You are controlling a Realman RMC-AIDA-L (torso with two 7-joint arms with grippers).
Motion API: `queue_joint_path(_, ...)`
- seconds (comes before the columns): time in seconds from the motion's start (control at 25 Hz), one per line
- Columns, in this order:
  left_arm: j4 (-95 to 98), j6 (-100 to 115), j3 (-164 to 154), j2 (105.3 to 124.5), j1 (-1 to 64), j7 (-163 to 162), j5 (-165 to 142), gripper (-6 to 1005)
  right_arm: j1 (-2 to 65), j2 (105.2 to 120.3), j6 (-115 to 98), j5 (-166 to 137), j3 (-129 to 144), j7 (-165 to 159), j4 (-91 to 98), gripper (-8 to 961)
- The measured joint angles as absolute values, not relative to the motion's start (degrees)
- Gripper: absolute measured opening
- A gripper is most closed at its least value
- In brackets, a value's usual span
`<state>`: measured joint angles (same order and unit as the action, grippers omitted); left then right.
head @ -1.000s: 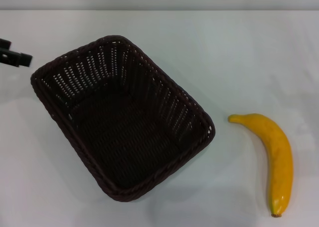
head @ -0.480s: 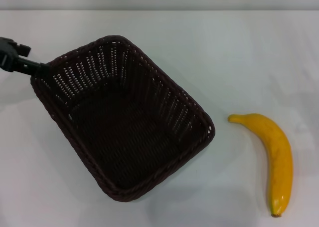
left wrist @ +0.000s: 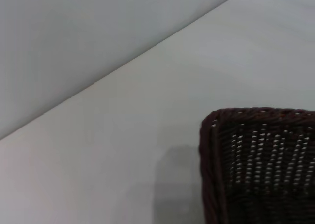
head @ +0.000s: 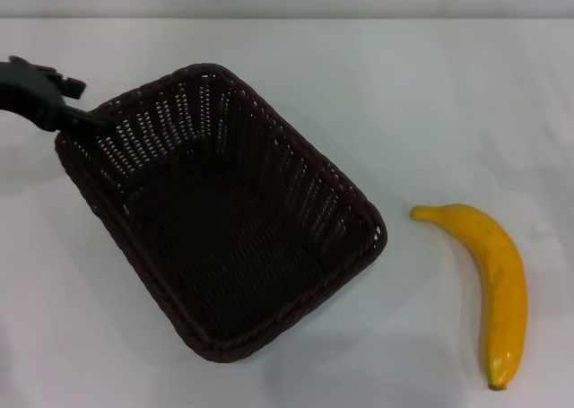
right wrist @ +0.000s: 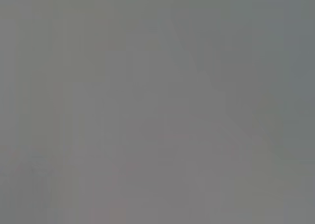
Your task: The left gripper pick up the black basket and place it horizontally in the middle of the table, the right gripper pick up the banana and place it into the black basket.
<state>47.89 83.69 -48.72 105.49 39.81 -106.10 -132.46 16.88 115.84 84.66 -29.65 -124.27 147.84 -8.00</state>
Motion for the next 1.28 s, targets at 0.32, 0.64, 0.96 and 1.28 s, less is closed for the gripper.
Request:
queue_joint_path(0.32,46.5,82.6,-48.9,106.86,39.8,-104.7,-132.6,867,16.7,115.84,84.8,-29.6,-124.3,147.8,-8.0,841)
queue_joint_path(0.64,44.9,81.2,-48.9,107.06,39.6,-103.4,-132.7,866,16.5,115.76,84.7,-29.4,-124.6,147.8,-8.0,841)
queue_joint_path(0.96,44.8,80.6,-48.9,107.62,39.6,-102.4,-132.5,750,16.6,115.66,84.5,-29.3,-124.7,147.7,-8.0,841)
queue_joint_path(1.28,45.7,79.4,-48.2,108.68,38.8,-102.5,-131.6,508,16.5,115.66,85.1,-29.2,-124.7,147.4,-8.1,841)
